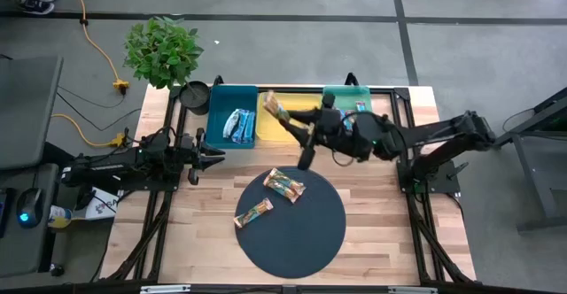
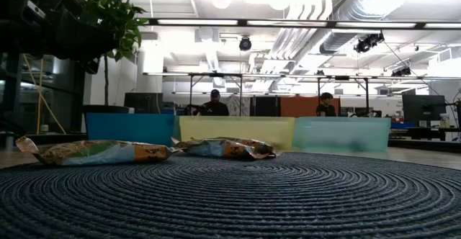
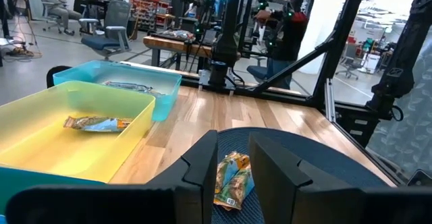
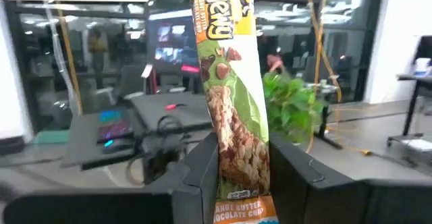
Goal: Pick and place Granola Bars by type
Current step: Put the yellow granola bar into the yellow bin
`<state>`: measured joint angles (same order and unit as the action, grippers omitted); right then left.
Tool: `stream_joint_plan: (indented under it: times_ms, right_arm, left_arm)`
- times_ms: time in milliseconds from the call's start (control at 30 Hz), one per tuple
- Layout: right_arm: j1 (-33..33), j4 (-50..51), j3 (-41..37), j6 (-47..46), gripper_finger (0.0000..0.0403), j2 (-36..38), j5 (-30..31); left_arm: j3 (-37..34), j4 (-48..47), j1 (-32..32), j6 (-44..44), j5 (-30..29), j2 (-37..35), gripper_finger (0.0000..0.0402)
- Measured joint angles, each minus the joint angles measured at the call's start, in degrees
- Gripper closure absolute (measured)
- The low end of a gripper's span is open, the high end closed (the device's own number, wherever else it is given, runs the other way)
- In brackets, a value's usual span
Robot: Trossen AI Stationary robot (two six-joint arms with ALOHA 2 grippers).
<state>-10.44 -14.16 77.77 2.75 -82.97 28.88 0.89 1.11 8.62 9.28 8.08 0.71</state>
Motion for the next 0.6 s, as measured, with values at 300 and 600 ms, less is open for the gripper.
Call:
stream_joint_plan:
  times_ms: [300,600]
  right_arm:
    - [7.4,4.7,10.6,3.1,0.0309,-9.9,2.6]
    - [15.8,22.3,22.1,-17.4,0.0309,-21.4,12.2]
  left_arm:
    - [0.0,0.0,0.0,0.0,0.0,0.0,0.0319]
    - [0.0,0.0,0.0,0.0,-0.1,0.0,0.0319]
